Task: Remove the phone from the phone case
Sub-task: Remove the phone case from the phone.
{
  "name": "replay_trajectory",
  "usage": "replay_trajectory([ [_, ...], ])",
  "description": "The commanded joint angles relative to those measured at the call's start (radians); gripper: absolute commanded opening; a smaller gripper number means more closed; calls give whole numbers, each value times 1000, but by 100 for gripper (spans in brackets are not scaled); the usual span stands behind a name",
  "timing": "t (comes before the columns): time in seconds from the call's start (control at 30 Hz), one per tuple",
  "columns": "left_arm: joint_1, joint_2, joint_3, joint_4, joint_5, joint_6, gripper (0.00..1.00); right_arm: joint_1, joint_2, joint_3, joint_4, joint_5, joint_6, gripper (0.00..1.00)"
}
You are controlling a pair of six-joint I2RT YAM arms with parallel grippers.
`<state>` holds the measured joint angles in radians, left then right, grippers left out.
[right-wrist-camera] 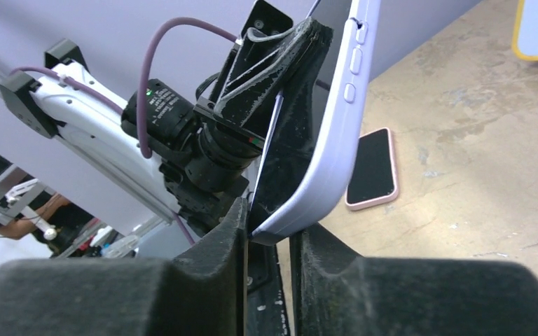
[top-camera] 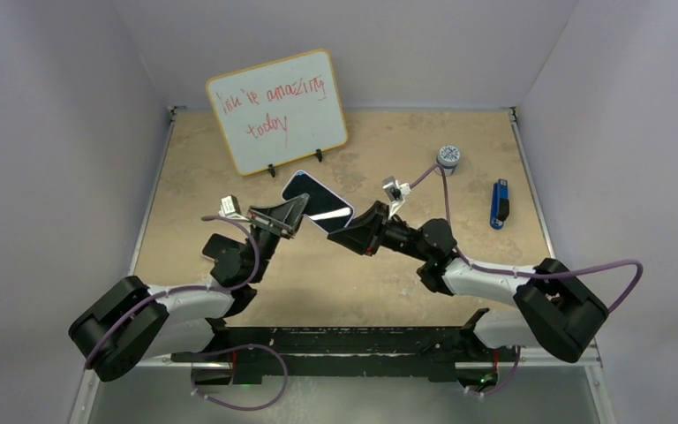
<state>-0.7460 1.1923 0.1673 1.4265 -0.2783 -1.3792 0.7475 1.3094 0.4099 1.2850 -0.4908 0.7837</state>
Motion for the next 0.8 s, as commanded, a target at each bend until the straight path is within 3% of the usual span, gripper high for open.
replay_trajectory([
  [0.0,5,-69,47,-20,-36,-69,0,5,-38,74,-31,-7,-106,16],
  [0.23,69,-197,142,-386,72,-33,0,5,-33,140,-214,-89,-282,10],
  [0.33,94,-215,164,-447,152,-9,0,5,-45,119,-196,-127,-365,0],
  [0.77,113,-219,193,-524,374,98,0,4,-157,-5,-166,-114,-672,0],
])
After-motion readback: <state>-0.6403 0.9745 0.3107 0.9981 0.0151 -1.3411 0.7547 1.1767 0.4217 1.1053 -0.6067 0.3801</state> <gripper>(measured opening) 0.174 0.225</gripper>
